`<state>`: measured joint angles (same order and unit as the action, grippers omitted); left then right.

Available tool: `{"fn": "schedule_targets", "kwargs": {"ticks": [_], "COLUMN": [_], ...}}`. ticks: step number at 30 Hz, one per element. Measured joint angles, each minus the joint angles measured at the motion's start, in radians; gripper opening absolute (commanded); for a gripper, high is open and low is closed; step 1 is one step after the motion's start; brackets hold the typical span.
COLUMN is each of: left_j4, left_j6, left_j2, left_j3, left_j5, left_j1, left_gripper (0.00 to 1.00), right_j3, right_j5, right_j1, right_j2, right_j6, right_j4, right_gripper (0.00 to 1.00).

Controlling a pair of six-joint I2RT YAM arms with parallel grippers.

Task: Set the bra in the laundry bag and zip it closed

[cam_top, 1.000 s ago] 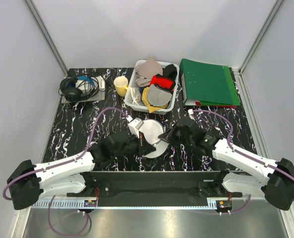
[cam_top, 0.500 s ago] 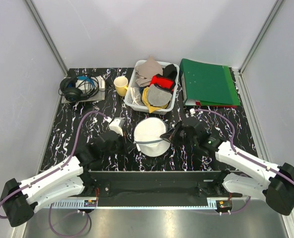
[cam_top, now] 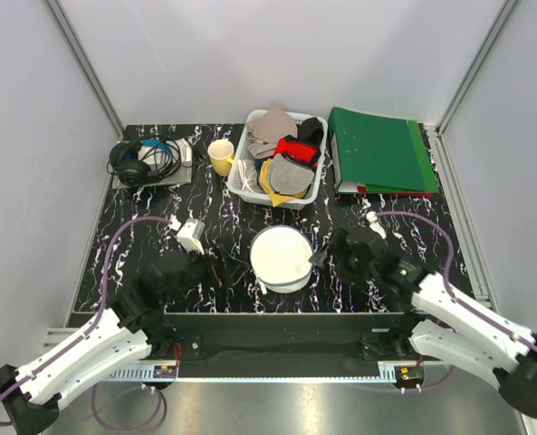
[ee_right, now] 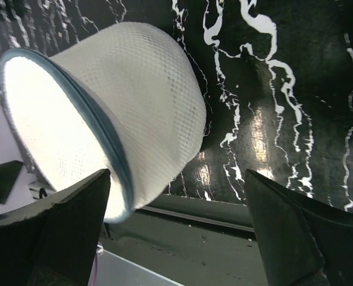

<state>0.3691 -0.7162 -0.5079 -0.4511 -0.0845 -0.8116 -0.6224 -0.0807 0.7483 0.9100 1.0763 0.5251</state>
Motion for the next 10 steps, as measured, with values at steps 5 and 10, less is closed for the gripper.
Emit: {"fn": "schedule_targets", "kwargs": {"ticks": [5, 10], "left_j4": [-0.077, -0.099], "left_j6": [-0.042, -0.101], "left_j2": [0.188, 0.466], "left_j3": [0.162, 0.31], "left_j5": [0.092, 0.131], "left_j1": [0.0, 0.0], "left_gripper": [0.99, 0.99], "right_j3": [0.12, 0.298], "right_j5": [-0.077, -0.118], "right_j1": [-0.002, -0.002], "right_j2": [-0.276, -0.592], "right_j6": [0.038, 0.109], "right_j4": [0.021, 0.05], "right_gripper": [1.0, 1.0]}}
